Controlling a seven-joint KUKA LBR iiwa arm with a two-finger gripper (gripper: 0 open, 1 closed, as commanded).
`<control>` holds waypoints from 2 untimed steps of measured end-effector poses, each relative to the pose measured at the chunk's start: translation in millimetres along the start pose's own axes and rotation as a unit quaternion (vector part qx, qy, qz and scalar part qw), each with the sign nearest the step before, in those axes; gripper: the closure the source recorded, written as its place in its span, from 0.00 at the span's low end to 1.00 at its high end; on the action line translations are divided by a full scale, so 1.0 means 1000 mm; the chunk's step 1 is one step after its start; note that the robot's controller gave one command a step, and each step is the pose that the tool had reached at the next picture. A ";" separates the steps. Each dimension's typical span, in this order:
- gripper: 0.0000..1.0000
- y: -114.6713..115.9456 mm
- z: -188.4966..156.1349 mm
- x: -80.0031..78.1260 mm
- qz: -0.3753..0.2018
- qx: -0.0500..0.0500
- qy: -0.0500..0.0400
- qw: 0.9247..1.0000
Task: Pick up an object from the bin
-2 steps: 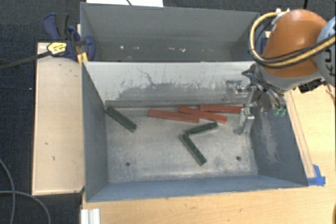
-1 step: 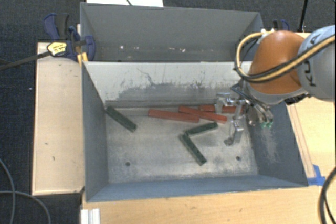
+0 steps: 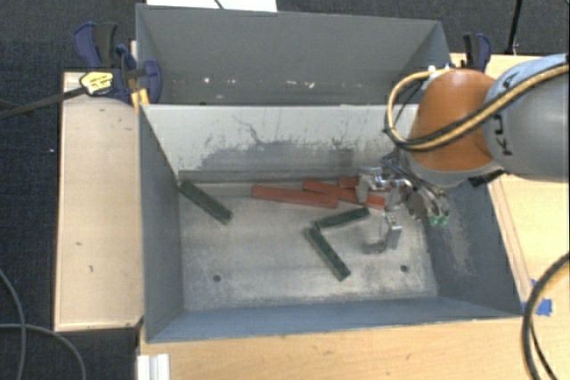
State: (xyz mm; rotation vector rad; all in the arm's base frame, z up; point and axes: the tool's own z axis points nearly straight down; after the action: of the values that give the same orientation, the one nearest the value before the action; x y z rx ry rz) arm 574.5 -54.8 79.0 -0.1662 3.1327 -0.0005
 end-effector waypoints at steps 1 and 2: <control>0.00 0.014 0.013 -0.006 0.001 0.001 0.000 1.000; 0.00 0.025 0.009 -0.017 0.009 -0.001 0.000 1.000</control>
Offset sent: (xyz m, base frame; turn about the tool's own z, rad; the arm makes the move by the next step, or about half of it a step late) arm 0.0137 0.0266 -0.0090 0.0211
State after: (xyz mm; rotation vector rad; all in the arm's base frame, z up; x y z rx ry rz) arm 588.5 -27.7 70.4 -0.1373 3.1347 0.0023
